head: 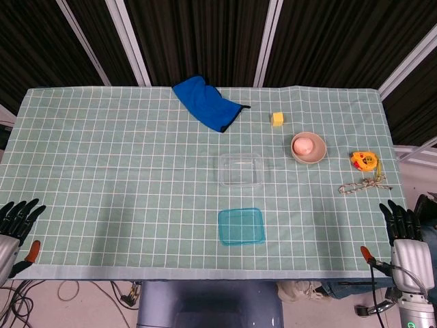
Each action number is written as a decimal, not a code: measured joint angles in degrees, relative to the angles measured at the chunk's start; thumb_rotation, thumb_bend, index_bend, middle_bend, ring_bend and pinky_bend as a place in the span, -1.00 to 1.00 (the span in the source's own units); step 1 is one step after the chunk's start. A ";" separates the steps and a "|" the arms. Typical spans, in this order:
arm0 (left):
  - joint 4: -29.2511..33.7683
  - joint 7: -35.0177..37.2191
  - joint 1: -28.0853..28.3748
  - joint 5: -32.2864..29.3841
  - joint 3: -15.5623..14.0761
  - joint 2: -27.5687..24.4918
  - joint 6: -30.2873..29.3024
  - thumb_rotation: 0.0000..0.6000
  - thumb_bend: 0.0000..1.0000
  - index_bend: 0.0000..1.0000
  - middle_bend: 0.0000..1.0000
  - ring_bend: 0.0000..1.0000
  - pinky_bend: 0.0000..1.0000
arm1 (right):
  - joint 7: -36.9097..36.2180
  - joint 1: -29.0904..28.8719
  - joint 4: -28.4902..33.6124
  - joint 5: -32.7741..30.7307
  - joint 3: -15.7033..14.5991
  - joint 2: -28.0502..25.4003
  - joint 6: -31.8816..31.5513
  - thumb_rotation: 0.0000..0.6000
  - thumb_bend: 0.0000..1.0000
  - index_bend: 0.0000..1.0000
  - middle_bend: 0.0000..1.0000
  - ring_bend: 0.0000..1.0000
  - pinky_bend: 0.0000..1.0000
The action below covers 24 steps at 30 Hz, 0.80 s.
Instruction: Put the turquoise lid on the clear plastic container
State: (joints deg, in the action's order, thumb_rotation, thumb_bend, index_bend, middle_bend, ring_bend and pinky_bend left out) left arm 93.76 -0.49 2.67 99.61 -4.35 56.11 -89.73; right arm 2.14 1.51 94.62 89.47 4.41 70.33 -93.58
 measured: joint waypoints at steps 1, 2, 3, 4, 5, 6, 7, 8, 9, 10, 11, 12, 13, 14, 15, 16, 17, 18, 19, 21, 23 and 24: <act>0.02 0.00 0.00 -0.04 0.00 -0.02 0.05 1.00 0.05 -0.88 -1.00 -1.00 -1.00 | 0.01 -0.02 0.00 -0.08 0.00 0.03 0.09 1.00 -0.49 -0.99 -0.90 -1.00 -1.00; 0.03 -0.02 0.01 -0.08 0.00 -0.03 0.09 1.00 0.05 -0.88 -1.00 -1.00 -1.00 | 0.03 -0.06 -0.01 -0.19 0.00 0.08 0.21 1.00 -0.49 -0.99 -0.90 -1.00 -1.00; 0.04 -0.05 0.01 -0.11 0.00 -0.03 0.11 1.00 0.05 -0.88 -1.00 -1.00 -1.00 | 0.05 -0.08 -0.02 -0.27 0.00 0.12 0.30 1.00 -0.49 -0.99 -0.90 -1.00 -1.00; 0.05 -0.09 0.00 -0.13 0.00 -0.03 0.12 1.00 0.05 -0.88 -1.00 -1.00 -1.00 | 0.08 -0.11 -0.04 -0.32 0.00 0.14 0.36 1.00 -0.49 -0.99 -0.90 -1.00 -1.00; 0.06 -0.12 -0.01 -0.16 0.01 -0.03 0.11 1.00 0.05 -0.88 -1.00 -1.00 -1.00 | 0.13 -0.13 -0.06 -0.40 -0.01 0.16 0.47 1.00 -0.49 -0.99 -0.90 -1.00 -1.00; 0.08 -0.13 -0.02 -0.17 0.01 -0.04 0.09 1.00 0.05 -0.88 -1.00 -1.00 -1.00 | 0.16 -0.15 -0.07 -0.46 -0.02 0.17 0.53 1.00 -0.49 -0.99 -0.90 -1.00 -1.00; 0.09 -0.13 -0.03 -0.19 0.03 -0.04 0.05 1.00 0.05 -0.88 -1.00 -1.00 -1.00 | 0.21 -0.16 -0.06 -0.50 -0.03 0.16 0.59 1.00 -0.49 -0.99 -0.90 -1.00 -1.00; 0.10 -0.11 -0.04 -0.19 0.05 -0.03 0.00 1.00 0.05 -0.88 -1.00 -1.00 -1.00 | 0.25 -0.17 0.00 -0.52 -0.04 0.11 0.62 1.00 -0.49 -0.99 -0.90 -1.00 -1.00; 0.11 -0.09 -0.04 -0.17 0.06 -0.03 -0.02 1.00 0.05 -0.88 -1.00 -1.00 -1.00 | 0.23 -0.17 0.06 -0.52 -0.05 0.06 0.62 1.00 -0.49 -0.99 -0.90 -1.00 -1.00; 0.13 -0.06 -0.04 -0.15 0.07 -0.03 -0.04 1.00 0.05 -0.88 -1.00 -1.00 -1.00 | 0.20 -0.16 0.12 -0.51 -0.05 0.01 0.59 1.00 -0.49 -0.99 -0.90 -1.00 -1.00; 0.14 -0.04 -0.03 -0.16 0.06 -0.04 -0.02 1.00 0.05 -0.88 -1.00 -1.00 -1.00 | 0.13 -0.14 0.22 -0.50 -0.05 -0.06 0.55 1.00 -0.49 -0.99 -0.90 -1.00 -1.00; 0.15 -0.02 -0.03 -0.16 0.04 -0.04 0.02 1.00 0.05 -0.88 -1.00 -1.00 -1.00 | 0.07 -0.12 0.32 -0.50 -0.05 -0.13 0.52 1.00 -0.49 -0.99 -0.90 -1.00 -1.00; 0.17 0.00 -0.02 -0.17 0.02 -0.06 0.09 1.00 0.05 -0.88 -1.00 -1.00 -1.00 | 0.01 -0.09 0.44 -0.51 -0.07 -0.22 0.51 1.00 -0.49 -0.99 -0.90 -1.00 -1.00; 0.18 0.02 -0.01 -0.17 -0.01 -0.08 0.12 1.00 0.05 -0.88 -1.00 -1.00 -1.00 | -0.10 -0.06 0.63 -0.53 -0.08 -0.35 0.49 1.00 -0.49 -0.99 -0.90 -1.00 -1.00; 0.19 0.02 -0.01 -0.15 -0.01 -0.09 0.11 1.00 0.05 -0.88 -1.00 -1.00 -1.00 | -0.16 -0.03 0.78 -0.55 -0.09 -0.46 0.48 1.00 -0.49 -0.99 -0.90 -1.00 -1.00; 0.21 0.03 -0.02 -0.10 -0.01 -0.10 0.04 1.00 0.05 -0.88 -1.00 -1.00 -1.00 | -0.20 -0.01 0.92 -0.55 -0.11 -0.57 0.47 1.00 -0.49 -0.99 -0.90 -1.00 -1.00; 0.22 0.04 -0.04 -0.06 -0.01 -0.11 -0.02 1.00 0.05 -0.88 -1.00 -1.00 -1.00 | -0.27 0.02 1.10 -0.51 -0.12 -0.71 0.41 1.00 -0.49 -0.99 -0.90 -1.00 -1.00; 0.24 0.05 -0.06 -0.05 -0.02 -0.11 -0.05 1.00 0.05 -0.87 -1.00 -1.00 -1.00 | -0.31 0.03 1.14 -0.48 -0.12 -0.75 0.37 1.00 -0.49 -0.99 -0.90 -1.00 -1.00; 0.24 0.05 -0.06 -0.08 -0.03 -0.11 -0.01 1.00 0.05 -0.87 -1.00 -1.00 -1.00 | -0.37 0.03 1.16 -0.44 -0.11 -0.79 0.32 1.00 -0.49 -0.99 -0.90 -1.00 -1.00; 0.28 0.05 -0.05 -0.13 -0.06 -0.13 0.12 1.00 0.05 -0.87 -1.00 -1.00 -1.00 | -0.46 0.03 1.10 -0.39 -0.05 -0.86 0.22 1.00 -0.49 -0.99 -0.90 -1.00 -1.00; 0.31 -0.01 -0.02 -0.14 -0.09 -0.13 0.24 1.00 0.05 -0.87 -1.00 -1.00 -1.00 | -0.63 -0.03 0.98 -0.24 -0.08 -0.95 0.29 1.00 -0.49 -0.99 -0.90 -1.00 -1.00; 0.32 -0.03 -0.01 -0.11 -0.10 -0.13 0.24 1.00 0.05 -0.87 -1.00 -1.00 -1.00 | -0.73 -0.07 0.92 -0.14 -0.12 -1.00 0.34 1.00 -0.49 -0.99 -0.90 -1.00 -1.00</act>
State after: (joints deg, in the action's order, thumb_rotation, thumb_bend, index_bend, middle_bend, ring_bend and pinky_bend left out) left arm 94.08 -0.52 2.66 99.50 -4.45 55.98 -89.50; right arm 1.41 1.44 95.54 89.32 4.30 69.34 -93.25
